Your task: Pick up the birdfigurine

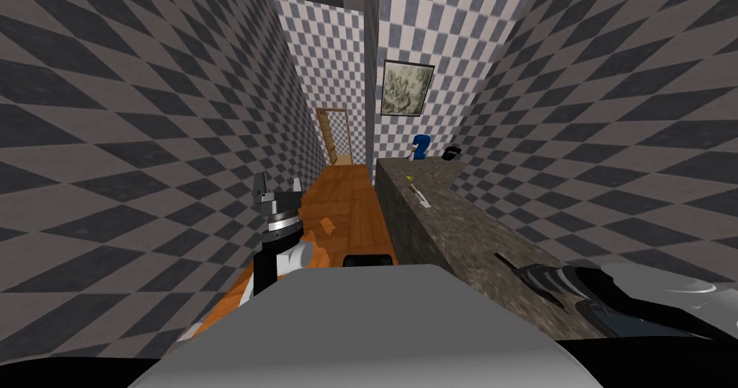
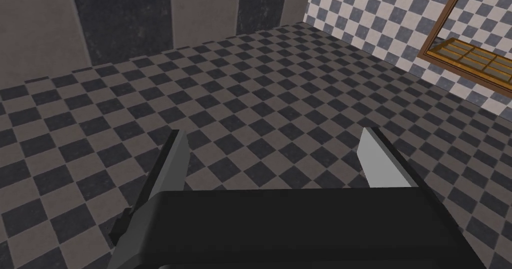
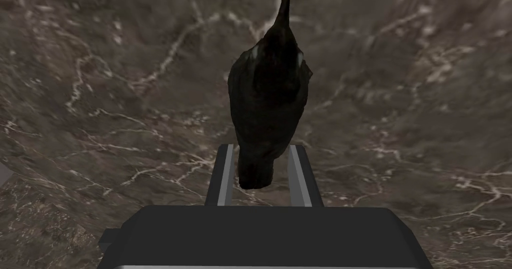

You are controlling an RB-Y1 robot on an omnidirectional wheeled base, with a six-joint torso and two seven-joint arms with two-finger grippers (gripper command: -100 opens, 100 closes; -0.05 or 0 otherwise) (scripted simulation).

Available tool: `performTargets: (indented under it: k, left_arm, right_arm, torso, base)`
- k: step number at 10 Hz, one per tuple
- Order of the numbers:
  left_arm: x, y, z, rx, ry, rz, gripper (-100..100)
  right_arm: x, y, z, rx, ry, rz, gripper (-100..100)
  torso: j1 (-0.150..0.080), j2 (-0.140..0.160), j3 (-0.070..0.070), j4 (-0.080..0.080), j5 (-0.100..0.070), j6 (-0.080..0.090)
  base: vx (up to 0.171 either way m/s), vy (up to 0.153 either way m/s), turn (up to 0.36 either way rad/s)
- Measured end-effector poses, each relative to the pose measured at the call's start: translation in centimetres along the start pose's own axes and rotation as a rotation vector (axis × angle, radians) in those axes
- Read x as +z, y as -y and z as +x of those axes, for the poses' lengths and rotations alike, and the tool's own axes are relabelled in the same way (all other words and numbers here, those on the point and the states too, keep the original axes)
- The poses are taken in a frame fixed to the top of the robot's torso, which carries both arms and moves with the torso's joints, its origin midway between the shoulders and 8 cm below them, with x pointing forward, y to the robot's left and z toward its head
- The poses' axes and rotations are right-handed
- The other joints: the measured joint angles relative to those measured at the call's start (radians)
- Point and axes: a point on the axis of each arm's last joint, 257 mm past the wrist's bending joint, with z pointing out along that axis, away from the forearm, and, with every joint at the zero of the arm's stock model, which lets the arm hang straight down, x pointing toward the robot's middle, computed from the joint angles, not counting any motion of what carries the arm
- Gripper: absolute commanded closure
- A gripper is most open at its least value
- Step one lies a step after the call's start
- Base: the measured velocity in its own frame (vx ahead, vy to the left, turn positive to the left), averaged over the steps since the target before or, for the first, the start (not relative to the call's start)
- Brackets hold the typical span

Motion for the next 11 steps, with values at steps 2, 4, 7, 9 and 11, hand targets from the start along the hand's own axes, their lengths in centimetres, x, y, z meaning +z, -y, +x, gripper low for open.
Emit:
performTargets:
  k: [2, 4, 7, 9, 11]
  left_arm:
    - [0.0, 0.0, 0.0, 0.0, 0.0, 0.0, 0]
    - [0.0, 0.0, 0.0, 0.0, 0.0, 0.0, 0]
    - [0.0, 0.0, 0.0, 0.0, 0.0, 0.0, 0]
    - [0.0, 0.0, 0.0, 0.0, 0.0, 0.0, 0]
    - [0.0, 0.0, 0.0, 0.0, 0.0, 0.0, 0]
  right_arm:
    - [-0.2, -0.5, -1.0, -0.058, 0.005, -0.015, 100]
    - [-0.4, -1.1, -2.5, -0.124, 0.018, -0.033, 100]
    - [-0.9, -1.8, -4.3, -0.226, 0.036, -0.054, 100]
    - [-1.1, -2.4, -5.1, -0.266, 0.043, -0.065, 100]
    - [-1.2, -2.8, -5.7, -0.304, 0.048, -0.071, 0]
  torso:
    - [0.002, -0.008, -0.005, -0.002, 0.0, -0.002]
    - [0.002, -0.009, -0.005, -0.002, 0.0, -0.003]
    - [0.002, -0.008, -0.005, -0.002, 0.0, -0.003]
    - [0.0, -0.004, -0.003, -0.001, 0.0, -0.004]
    - [0.0, -0.001, -0.001, 0.0, 0.0, -0.005]
  base:
    - [0.212, 0.009, -0.339]
    - [0.192, 0.003, -0.371]
    - [0.167, 0.025, -0.274]
    - [0.119, 0.019, -0.253]
    - [0.034, 0.014, -0.031]
